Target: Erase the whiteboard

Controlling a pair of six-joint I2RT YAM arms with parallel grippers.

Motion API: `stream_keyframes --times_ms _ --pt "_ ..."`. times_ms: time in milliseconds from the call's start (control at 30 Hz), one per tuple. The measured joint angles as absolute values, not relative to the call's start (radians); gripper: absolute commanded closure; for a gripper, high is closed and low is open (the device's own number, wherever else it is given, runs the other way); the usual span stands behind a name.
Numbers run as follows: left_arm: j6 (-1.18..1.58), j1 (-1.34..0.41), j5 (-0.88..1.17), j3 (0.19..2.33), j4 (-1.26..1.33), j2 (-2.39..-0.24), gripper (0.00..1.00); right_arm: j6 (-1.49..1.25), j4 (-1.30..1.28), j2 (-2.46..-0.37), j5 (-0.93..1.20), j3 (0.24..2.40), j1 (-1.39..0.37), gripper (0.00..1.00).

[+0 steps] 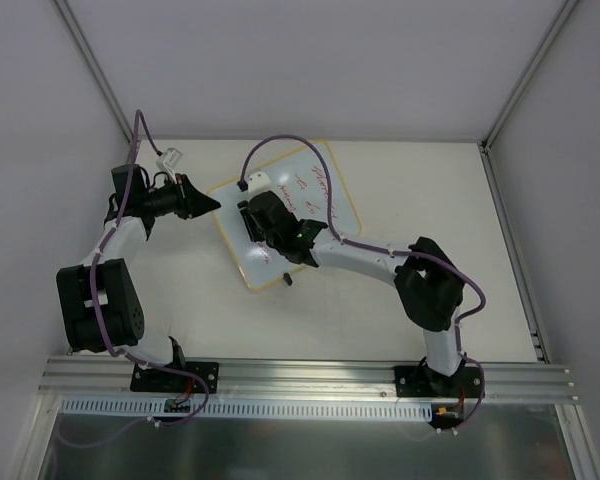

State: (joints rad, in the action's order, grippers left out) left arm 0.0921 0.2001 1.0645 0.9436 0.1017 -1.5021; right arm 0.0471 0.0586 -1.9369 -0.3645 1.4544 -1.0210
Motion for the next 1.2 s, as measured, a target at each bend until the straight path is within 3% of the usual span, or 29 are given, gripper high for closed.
stream_keyframes --times_ms 200,367,800,1200 --pt "0.092 0.198 1.063 0.944 0.102 -1.502 1.0 0.075 0.062 -2.052 -0.386 1.687 -1.021 1.0" --pt "0.092 0.197 1.056 0.94 0.103 -1.501 1.0 0.083 0.064 -2.069 -0.395 1.713 -1.021 1.0" --pt "0.093 0.196 1.048 0.938 0.104 -1.499 1.0 0.005 0.237 -1.843 -0.396 1.149 -1.083 1.0" --pt "0.093 0.195 1.062 0.938 0.117 -1.499 1.0 -0.014 0.199 -1.841 -0.408 1.102 -1.14 1.0"
